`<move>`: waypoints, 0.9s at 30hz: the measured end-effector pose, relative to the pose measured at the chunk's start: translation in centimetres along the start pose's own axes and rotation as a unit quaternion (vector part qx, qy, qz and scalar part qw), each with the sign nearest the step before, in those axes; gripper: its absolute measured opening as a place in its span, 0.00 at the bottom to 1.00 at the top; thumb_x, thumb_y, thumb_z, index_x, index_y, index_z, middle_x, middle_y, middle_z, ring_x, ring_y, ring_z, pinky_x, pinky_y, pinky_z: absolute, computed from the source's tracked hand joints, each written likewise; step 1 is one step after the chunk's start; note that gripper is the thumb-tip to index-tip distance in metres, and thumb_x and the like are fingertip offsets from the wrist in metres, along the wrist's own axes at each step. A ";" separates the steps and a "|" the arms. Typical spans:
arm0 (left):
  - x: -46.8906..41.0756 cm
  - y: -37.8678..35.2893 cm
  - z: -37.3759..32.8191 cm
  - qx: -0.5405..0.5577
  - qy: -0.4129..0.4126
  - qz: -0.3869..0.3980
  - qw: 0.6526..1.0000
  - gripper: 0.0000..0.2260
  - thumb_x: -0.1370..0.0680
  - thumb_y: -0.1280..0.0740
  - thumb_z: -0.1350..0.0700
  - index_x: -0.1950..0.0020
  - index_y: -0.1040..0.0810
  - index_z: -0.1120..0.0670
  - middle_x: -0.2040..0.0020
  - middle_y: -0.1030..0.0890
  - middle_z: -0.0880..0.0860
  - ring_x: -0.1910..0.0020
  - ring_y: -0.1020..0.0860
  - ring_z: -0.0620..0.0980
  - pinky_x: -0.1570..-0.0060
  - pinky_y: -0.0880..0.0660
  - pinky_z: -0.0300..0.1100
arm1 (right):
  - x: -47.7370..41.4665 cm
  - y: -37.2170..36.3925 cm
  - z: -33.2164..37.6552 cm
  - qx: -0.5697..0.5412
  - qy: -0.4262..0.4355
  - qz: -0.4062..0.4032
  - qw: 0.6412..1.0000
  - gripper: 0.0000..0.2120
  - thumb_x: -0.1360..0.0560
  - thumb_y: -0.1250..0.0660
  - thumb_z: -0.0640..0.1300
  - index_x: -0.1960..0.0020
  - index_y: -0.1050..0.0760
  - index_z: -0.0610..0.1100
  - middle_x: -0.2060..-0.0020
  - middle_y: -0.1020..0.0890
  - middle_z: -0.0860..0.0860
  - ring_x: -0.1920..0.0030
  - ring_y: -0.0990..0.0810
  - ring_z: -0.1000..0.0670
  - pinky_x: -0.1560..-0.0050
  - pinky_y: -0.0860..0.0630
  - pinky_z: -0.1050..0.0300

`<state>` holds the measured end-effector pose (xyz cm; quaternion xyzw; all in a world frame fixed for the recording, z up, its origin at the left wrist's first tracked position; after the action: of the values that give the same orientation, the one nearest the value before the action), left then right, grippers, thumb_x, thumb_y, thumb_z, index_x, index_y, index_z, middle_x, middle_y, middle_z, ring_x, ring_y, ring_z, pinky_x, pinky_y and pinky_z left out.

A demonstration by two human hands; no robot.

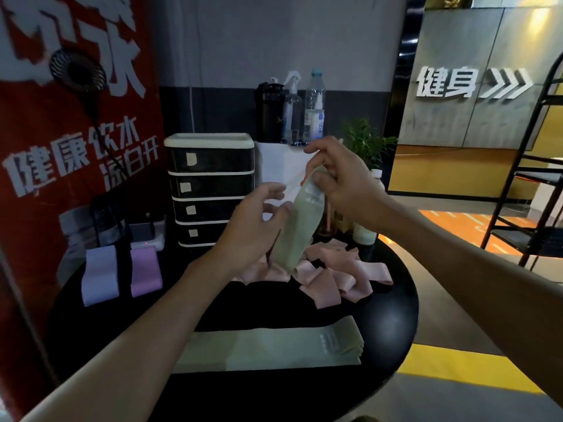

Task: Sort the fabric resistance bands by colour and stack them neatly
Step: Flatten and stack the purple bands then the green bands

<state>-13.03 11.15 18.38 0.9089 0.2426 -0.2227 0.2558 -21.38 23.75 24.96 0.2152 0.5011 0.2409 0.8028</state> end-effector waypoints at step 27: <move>5.7 5.7 7.3 -0.079 0.128 0.207 0.967 0.04 0.21 0.30 0.58 0.48 0.16 0.54 0.55 0.14 0.51 0.56 0.17 0.41 0.56 0.23 0.33 | 6.1 3.4 -4.0 -0.094 -0.158 -0.137 0.973 0.12 0.24 0.36 0.30 0.46 0.26 0.44 0.55 0.20 0.49 0.56 0.19 0.52 0.56 0.20 0.56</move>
<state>-7.44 4.53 11.76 0.9372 0.0970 -0.0269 0.3339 -23.29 30.56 21.06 0.1034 0.3675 0.1381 0.9139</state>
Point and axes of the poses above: each hand's wrist, its own x-axis away from the middle knuckle, its own y-axis out of the back of the hand, z = x × y, the point moved 7 cm from there along -x, towards the middle knuckle
